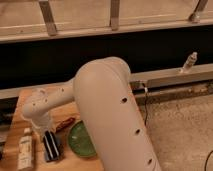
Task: Place the eraser on the white sponge
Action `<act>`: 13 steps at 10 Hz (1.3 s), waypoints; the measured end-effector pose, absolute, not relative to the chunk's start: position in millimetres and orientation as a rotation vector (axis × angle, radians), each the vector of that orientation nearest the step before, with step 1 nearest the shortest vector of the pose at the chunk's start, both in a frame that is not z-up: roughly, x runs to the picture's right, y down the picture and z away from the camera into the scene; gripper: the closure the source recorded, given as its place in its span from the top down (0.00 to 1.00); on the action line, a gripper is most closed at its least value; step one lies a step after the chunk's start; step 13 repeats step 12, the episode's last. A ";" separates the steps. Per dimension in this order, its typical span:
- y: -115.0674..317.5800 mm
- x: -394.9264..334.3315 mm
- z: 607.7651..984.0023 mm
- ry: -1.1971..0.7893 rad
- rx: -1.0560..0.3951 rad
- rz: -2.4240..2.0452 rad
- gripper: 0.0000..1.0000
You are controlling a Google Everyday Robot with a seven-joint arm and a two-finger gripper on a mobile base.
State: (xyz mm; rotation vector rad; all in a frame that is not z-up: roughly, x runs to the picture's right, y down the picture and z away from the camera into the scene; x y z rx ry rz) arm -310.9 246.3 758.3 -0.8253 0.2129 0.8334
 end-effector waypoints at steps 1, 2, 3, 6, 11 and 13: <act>245.9 -307.7 760.4 0.214 -0.828 0.842 0.72; 246.7 -307.4 761.5 0.209 -0.836 0.844 0.77; 247.8 -310.8 761.0 0.201 -0.842 0.837 0.78; 242.1 -313.6 754.2 0.164 -0.841 0.834 0.78; 188.5 -287.0 744.9 0.005 -0.772 0.950 0.78; 175.2 -274.2 751.6 -0.030 -0.756 0.988 0.78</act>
